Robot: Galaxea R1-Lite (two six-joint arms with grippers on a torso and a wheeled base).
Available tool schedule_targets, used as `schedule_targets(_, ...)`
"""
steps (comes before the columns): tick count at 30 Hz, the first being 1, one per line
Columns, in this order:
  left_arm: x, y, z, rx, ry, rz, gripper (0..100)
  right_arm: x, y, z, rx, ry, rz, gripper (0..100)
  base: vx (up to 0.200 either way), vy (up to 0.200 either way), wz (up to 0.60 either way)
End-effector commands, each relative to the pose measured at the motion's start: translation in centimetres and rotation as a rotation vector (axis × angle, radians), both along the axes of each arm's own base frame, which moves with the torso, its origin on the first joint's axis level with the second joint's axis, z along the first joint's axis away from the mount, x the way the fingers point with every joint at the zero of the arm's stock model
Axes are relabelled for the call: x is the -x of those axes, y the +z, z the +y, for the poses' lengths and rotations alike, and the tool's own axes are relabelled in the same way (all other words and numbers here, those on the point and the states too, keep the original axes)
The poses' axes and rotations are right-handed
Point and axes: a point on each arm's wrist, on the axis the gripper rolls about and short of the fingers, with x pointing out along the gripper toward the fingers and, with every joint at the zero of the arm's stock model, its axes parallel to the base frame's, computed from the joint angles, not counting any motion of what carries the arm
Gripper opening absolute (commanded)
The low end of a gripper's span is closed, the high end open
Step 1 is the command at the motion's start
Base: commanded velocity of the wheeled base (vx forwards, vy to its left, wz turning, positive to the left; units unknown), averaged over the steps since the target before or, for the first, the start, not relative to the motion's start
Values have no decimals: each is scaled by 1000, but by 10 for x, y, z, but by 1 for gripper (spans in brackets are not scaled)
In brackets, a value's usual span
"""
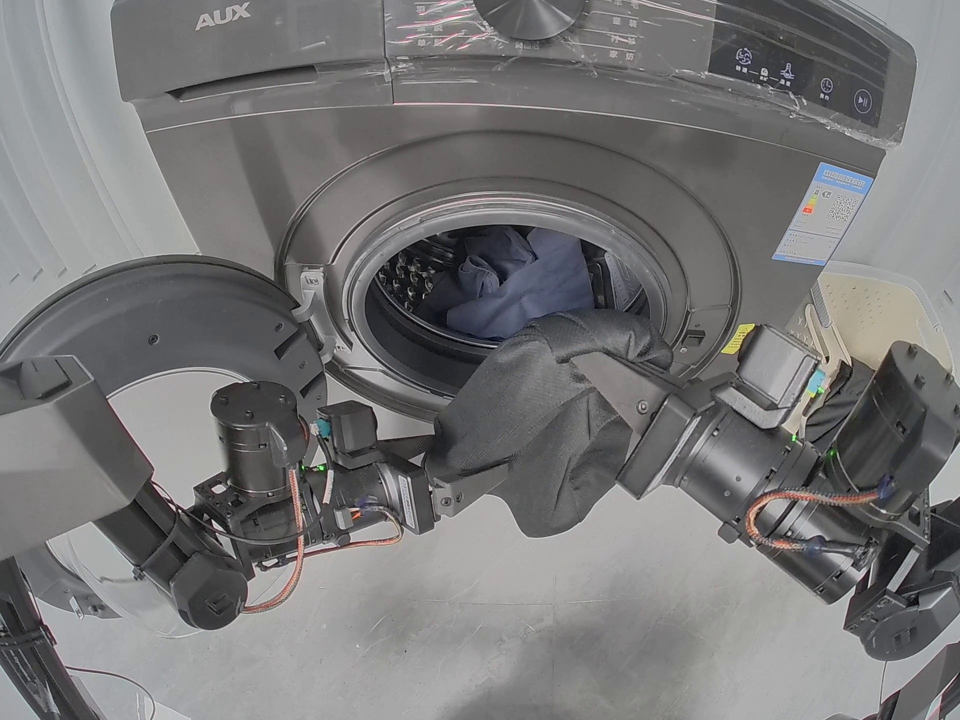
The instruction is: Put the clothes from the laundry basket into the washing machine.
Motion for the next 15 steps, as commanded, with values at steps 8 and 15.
schedule_targets(8,14,0,-3,10,-20,-13,0,-1,0,-1,1,-4,0,0,0,0,0)
schedule_targets(15,42,13,-3,45,-39,-74,0,-4,-2,-2,7,-6,3,0,0,0,0)
